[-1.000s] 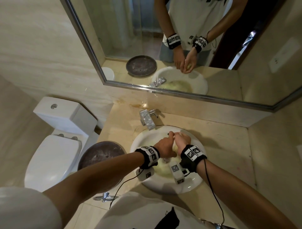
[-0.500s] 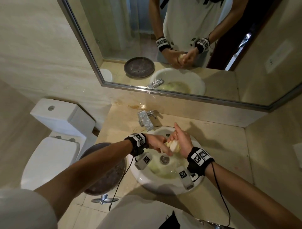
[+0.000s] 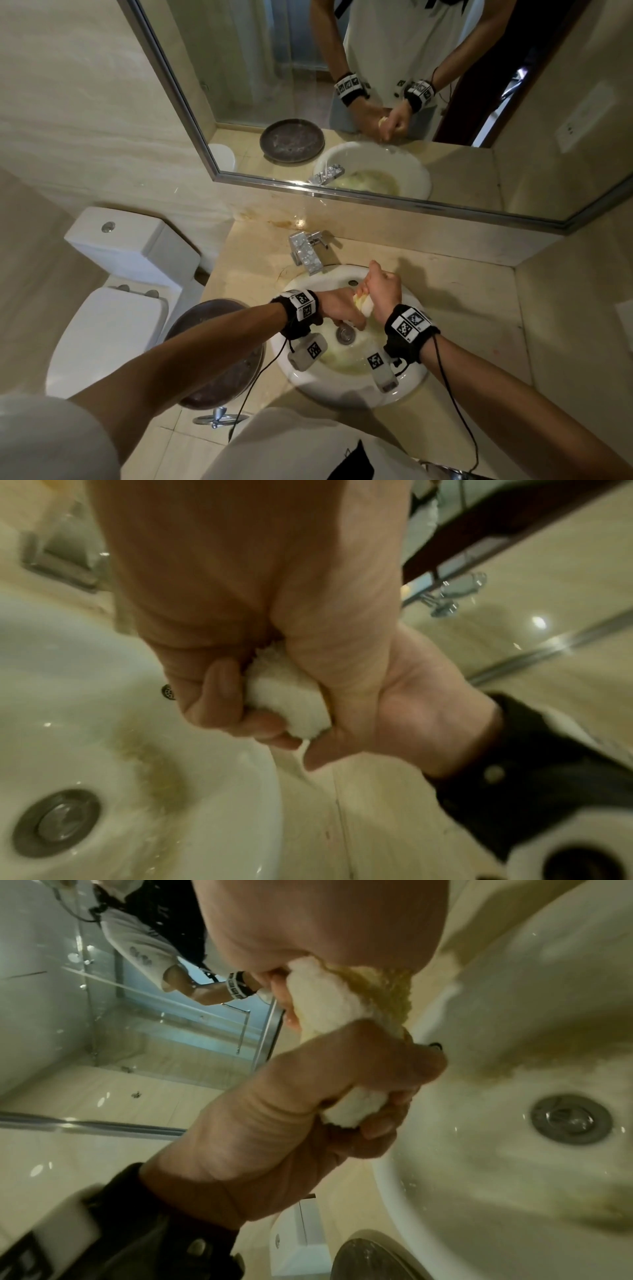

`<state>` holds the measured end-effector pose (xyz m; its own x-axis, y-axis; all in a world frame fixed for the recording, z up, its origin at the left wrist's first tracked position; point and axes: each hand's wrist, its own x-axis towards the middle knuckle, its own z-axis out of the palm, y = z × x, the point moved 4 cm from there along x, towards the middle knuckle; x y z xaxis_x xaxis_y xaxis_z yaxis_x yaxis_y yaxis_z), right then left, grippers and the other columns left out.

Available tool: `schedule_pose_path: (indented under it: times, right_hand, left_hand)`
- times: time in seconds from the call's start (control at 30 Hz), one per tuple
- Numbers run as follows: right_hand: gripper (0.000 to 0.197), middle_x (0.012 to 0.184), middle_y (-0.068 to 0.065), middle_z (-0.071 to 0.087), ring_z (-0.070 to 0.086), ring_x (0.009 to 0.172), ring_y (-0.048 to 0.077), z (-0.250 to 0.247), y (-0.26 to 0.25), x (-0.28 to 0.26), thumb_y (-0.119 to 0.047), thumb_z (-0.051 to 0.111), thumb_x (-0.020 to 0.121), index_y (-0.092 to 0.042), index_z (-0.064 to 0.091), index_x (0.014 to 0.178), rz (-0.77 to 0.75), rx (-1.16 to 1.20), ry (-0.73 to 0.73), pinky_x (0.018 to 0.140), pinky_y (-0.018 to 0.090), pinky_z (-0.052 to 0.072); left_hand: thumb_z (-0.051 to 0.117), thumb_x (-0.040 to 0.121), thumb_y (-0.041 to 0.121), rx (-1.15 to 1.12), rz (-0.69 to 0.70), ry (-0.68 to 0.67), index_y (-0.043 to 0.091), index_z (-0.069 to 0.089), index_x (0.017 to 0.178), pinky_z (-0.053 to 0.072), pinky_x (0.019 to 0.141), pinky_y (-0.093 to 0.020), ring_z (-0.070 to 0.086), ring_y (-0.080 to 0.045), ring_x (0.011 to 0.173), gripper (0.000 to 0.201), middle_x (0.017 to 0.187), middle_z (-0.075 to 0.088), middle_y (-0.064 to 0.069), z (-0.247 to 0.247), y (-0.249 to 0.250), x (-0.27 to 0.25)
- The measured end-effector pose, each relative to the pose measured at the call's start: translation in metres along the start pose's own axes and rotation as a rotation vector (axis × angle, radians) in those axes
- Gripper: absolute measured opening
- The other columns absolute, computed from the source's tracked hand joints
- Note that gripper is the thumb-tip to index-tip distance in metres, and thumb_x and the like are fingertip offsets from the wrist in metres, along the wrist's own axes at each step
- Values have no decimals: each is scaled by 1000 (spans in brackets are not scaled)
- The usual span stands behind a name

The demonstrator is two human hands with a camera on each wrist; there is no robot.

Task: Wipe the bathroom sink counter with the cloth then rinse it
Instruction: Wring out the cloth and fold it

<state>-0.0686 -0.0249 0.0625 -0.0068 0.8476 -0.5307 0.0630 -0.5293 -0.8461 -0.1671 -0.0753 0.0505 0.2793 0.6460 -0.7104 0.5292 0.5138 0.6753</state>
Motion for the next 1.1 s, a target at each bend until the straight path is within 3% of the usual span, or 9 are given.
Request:
schedule_pose_path:
  times: [0.1, 0.2, 0.37, 0.53, 0.67, 0.77, 0.9, 1.03, 1.1]
  right_hand:
    - [48, 39, 5, 50, 51, 44, 25, -3, 10, 2, -21, 50, 91, -7, 51, 45, 54, -70, 110, 57, 33, 50]
    - [44, 48, 10, 57, 56, 50, 28, -6, 19, 2, -23, 48, 91, -3, 56, 53, 100, -66, 176, 60, 31, 51]
    - [43, 55, 12, 61, 62, 63, 34, -9, 30, -2, -21, 47, 92, -4, 58, 54, 152, -22, 270, 71, 41, 55]
    - [40, 62, 12, 67, 70, 78, 39, -10, 40, -7, -24, 46, 93, -4, 60, 62, 214, 24, 319, 83, 48, 59]
    - [40, 72, 13, 68, 71, 84, 37, -8, 43, -14, -29, 46, 97, -6, 57, 66, 279, 64, 360, 86, 47, 59]
    - [43, 67, 10, 62, 67, 82, 34, -9, 41, -16, -30, 46, 101, -6, 52, 66, 311, 90, 385, 86, 44, 58]
    - [46, 63, 11, 66, 66, 71, 30, -8, 42, -14, -32, 42, 100, 1, 64, 77, 305, 67, 355, 82, 39, 57]
    - [40, 63, 11, 70, 71, 77, 33, -5, 38, -9, -29, 45, 96, -5, 63, 69, 271, 54, 319, 82, 42, 58]
    - [38, 60, 11, 68, 69, 68, 31, -4, 32, -5, -26, 50, 95, -5, 61, 66, 256, 61, 289, 75, 40, 59]
  left_hand:
    - [77, 58, 37, 176, -48, 116, 19, 58, 73, 48, 60, -33, 56, -20, 63, 30, 68, 60, -1, 5, -4, 9]
    - [77, 72, 29, 317, -30, 250, 14, 61, 83, 48, 59, -29, 61, -20, 71, 24, 80, 64, -2, 13, -4, 12]
    - [73, 74, 22, 446, 7, 374, 12, 60, 100, 56, 63, -33, 65, -24, 76, 31, 88, 68, -6, 25, -8, 11]
    - [65, 83, 21, 602, 75, 501, 4, 51, 115, 49, 63, -36, 64, -34, 84, 38, 97, 65, -15, 31, -15, 10]
    - [62, 86, 19, 720, 98, 519, 3, 46, 121, 42, 61, -36, 64, -38, 83, 41, 96, 66, -18, 32, -16, 9]
    - [62, 87, 19, 780, 120, 504, 3, 44, 122, 44, 60, -37, 65, -39, 81, 43, 93, 67, -18, 31, -14, 7]
    - [64, 85, 17, 829, 112, 501, 3, 42, 124, 45, 61, -37, 65, -38, 80, 47, 93, 67, -18, 28, -15, 8]
    - [62, 86, 19, 817, 118, 528, 4, 43, 125, 43, 61, -36, 65, -37, 83, 46, 95, 67, -16, 21, -12, 7]
    - [67, 84, 23, 754, 121, 495, 4, 43, 126, 46, 62, -36, 65, -35, 84, 53, 96, 66, -15, 14, -12, 8]
